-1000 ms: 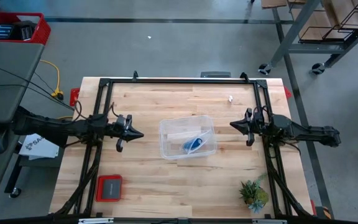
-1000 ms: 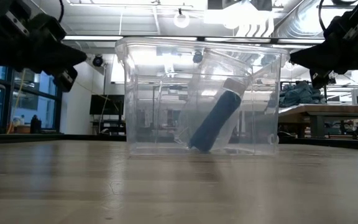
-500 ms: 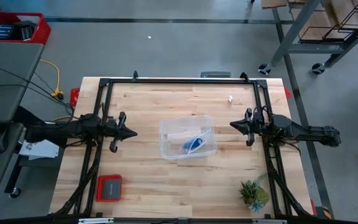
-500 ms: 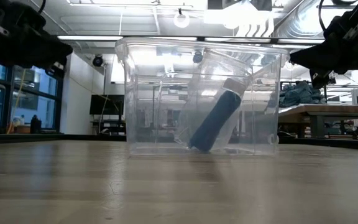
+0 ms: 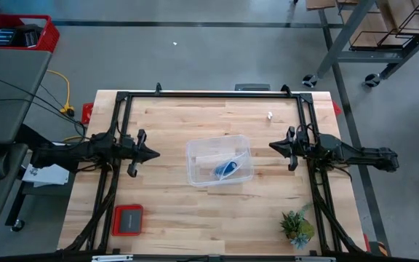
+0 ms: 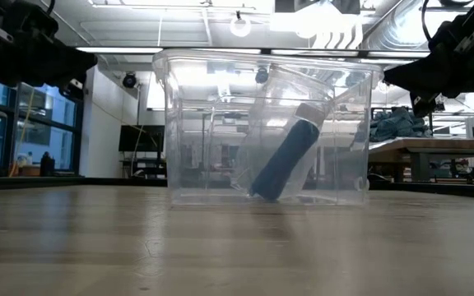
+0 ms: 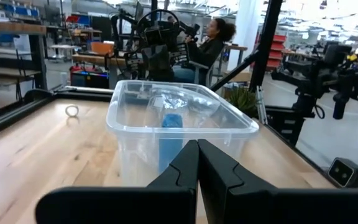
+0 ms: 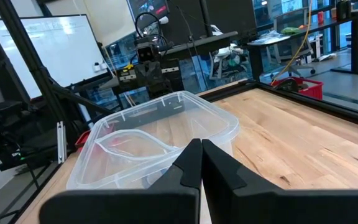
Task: Roll bandage
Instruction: Return to Home Position
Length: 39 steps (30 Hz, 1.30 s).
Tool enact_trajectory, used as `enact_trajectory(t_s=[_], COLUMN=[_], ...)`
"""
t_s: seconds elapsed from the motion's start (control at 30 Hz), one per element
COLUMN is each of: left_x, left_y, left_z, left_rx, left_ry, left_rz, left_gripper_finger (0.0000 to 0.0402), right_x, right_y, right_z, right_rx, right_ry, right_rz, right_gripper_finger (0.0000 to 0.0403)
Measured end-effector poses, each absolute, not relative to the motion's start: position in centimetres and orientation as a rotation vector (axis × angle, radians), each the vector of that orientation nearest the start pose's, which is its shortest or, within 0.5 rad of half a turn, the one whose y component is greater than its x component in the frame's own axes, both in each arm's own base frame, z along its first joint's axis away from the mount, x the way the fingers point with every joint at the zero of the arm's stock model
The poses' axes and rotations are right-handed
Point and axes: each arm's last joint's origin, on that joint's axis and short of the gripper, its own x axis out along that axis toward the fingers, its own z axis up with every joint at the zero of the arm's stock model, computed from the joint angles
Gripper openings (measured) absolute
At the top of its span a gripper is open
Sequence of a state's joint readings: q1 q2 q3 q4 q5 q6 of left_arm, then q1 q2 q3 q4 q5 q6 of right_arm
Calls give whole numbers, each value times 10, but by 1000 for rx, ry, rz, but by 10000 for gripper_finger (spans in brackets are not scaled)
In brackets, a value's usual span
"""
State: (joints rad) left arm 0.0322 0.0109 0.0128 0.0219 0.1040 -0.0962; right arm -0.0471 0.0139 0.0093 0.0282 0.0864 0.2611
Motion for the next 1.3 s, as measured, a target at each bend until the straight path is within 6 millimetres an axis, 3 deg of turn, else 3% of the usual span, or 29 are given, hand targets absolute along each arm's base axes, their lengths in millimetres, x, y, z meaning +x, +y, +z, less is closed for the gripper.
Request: enact_trajectory(t_s=[1.3], left_x=[97], left_y=[0], left_z=[169], left_rx=[-127], left_ry=[-18], left_rz=[-73], left_gripper_finger=[0], right_x=[98], right_y=[-7], right_z=[168], right_rx=[261], right_ry=[-41], right_rz=[-130], right_gripper_finger=[0])
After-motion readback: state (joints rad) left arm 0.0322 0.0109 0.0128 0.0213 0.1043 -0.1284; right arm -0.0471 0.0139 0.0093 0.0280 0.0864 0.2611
